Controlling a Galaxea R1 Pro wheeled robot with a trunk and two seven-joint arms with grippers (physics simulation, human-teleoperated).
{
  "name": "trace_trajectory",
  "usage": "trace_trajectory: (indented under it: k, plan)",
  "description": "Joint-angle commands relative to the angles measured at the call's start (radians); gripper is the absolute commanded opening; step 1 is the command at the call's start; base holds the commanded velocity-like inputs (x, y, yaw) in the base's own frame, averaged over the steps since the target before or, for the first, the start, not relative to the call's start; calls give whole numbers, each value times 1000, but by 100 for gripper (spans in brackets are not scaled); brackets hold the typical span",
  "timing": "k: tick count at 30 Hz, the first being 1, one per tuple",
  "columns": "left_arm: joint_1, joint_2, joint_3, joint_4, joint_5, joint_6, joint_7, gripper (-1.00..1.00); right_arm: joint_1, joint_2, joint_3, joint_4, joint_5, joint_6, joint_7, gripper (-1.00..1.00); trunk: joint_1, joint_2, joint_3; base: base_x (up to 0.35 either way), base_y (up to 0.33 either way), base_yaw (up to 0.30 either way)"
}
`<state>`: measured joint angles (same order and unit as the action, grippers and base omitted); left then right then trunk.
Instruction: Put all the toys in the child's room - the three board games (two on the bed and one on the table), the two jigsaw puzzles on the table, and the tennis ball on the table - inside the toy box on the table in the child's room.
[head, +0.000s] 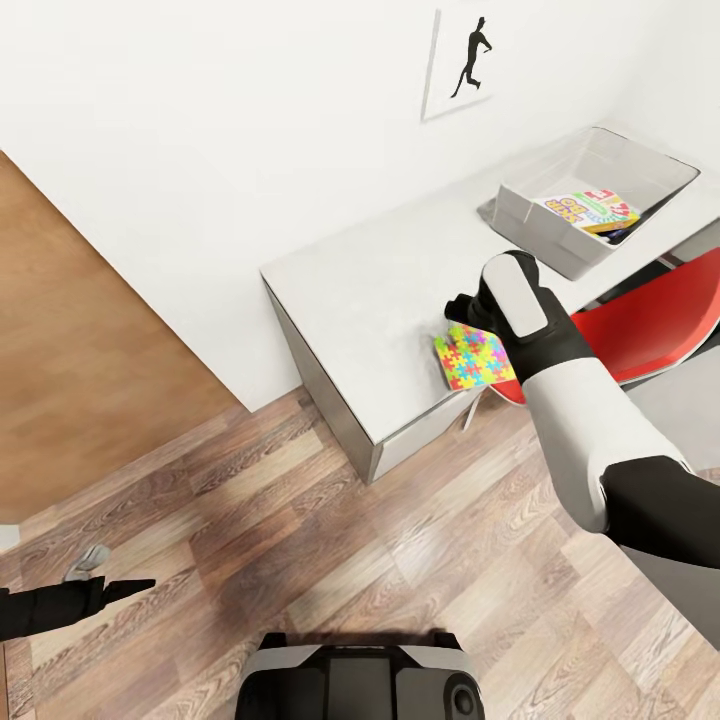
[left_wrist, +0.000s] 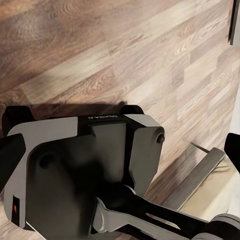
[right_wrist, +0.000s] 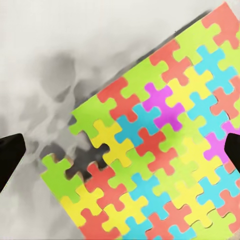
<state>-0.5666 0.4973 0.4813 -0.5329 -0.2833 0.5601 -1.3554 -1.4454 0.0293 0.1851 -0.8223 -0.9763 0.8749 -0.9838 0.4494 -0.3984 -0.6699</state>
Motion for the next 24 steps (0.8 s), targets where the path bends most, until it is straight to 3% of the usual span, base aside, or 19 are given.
trace_trajectory:
  k: [1, 14, 24]
  plan:
    - [-1, -1, 6, -1, -11, 11, -8, 100, -1, 0, 2, -4, -9, 4, -10, 100, 1, -2, -1, 0, 0, 0]
    - [-1, -2, 6, -1, -10, 11, -8, 100, 1, 0, 3, -100, -9, 39, -19, 100, 1, -2, -1, 0, 0, 0]
    - [-1, -2, 6, -1, -10, 11, -8, 100, 11, 2, 7, -202, -9, 55, -93, 100, 1, -2, -1, 0, 0, 0]
